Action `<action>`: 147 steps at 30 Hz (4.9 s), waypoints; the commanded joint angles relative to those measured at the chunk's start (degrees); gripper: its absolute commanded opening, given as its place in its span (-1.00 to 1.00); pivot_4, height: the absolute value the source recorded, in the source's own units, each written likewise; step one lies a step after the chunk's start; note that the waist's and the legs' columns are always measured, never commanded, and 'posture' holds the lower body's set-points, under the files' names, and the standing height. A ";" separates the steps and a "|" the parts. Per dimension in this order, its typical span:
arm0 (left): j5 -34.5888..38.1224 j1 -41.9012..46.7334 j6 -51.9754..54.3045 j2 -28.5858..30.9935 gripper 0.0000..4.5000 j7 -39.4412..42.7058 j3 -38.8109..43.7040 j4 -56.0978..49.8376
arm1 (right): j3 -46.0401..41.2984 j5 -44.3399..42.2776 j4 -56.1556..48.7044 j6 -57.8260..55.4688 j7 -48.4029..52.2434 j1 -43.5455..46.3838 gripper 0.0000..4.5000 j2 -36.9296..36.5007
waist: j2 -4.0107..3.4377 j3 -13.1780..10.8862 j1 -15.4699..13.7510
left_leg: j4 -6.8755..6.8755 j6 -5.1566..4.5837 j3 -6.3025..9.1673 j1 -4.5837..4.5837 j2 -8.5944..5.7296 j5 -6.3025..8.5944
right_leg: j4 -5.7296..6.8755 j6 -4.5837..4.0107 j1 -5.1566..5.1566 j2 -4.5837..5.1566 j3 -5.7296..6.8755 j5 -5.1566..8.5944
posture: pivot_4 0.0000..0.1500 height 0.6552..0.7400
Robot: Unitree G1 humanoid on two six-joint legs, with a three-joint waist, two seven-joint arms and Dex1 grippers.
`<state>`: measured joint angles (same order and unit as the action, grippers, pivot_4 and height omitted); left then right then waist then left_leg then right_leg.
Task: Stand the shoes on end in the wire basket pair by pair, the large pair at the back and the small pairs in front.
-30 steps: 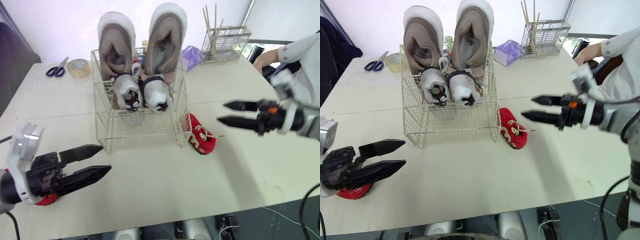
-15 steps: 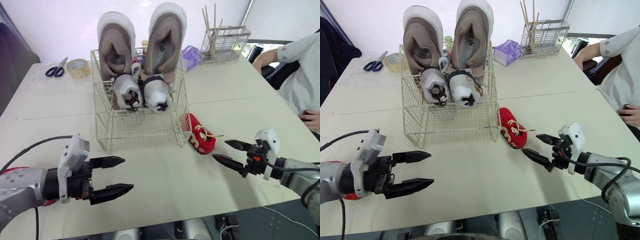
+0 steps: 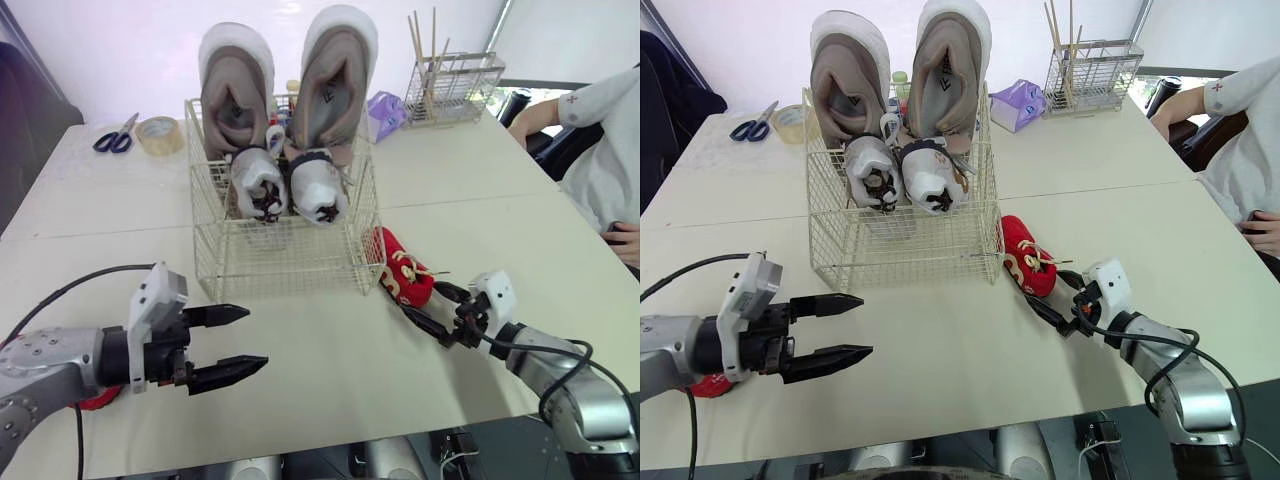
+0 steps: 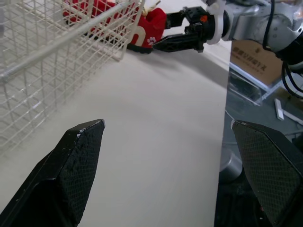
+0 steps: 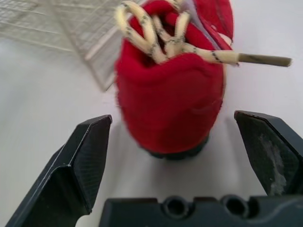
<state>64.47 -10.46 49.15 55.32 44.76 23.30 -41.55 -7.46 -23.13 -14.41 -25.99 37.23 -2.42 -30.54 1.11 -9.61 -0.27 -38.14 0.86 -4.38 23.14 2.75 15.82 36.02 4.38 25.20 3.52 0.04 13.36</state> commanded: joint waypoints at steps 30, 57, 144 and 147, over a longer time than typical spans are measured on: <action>3.44 14.54 4.85 -5.25 1.00 -9.16 -4.50 9.73 | -15.58 -6.64 21.77 3.62 28.10 29.09 -0.13 -40.73 | -0.30 -0.24 0.16 | 0.10 -0.02 0.10 -0.67 0.06 0.00 | 0.11 -0.03 -0.49 -0.25 -0.09 0.02 | 1.00 1.00; 27.93 -1.14 16.29 15.90 1.00 1.82 39.68 18.23 | 40.80 -21.47 27.53 28.14 55.27 91.38 -0.13 -25.11 | -0.28 -0.74 1.22 | 0.08 0.03 -0.03 -0.08 0.04 -0.02 | 0.23 -0.17 0.16 0.01 0.06 0.15 | 1.00 1.00; 26.34 37.63 5.76 -11.52 -0.91 -2.45 -9.75 20.02 | -2.55 -81.43 -0.61 -28.55 -15.51 45.73 0.98 -7.95 | 0.03 -0.89 0.95 | -0.19 0.08 0.28 0.16 0.05 -0.08 | 0.32 0.38 0.07 -0.21 0.01 -0.18 | 1.00 1.00; 26.32 37.10 5.73 -11.19 -0.91 -2.44 -9.46 19.51 | -1.27 -80.58 -1.57 -28.67 -16.00 46.44 0.98 -6.83 | 0.03 -0.89 0.94 | -0.19 0.08 0.28 0.16 0.05 -0.08 | 0.32 0.38 0.07 -0.21 0.01 -0.18 | 1.00 1.00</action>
<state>90.50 26.55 55.00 43.69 41.58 12.13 -20.40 -8.66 -102.68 -13.98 -54.75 21.24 42.43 -37.92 1.14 -10.49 0.67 -38.33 0.95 -4.10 23.30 2.80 15.75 36.34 4.75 25.27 3.31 0.05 13.19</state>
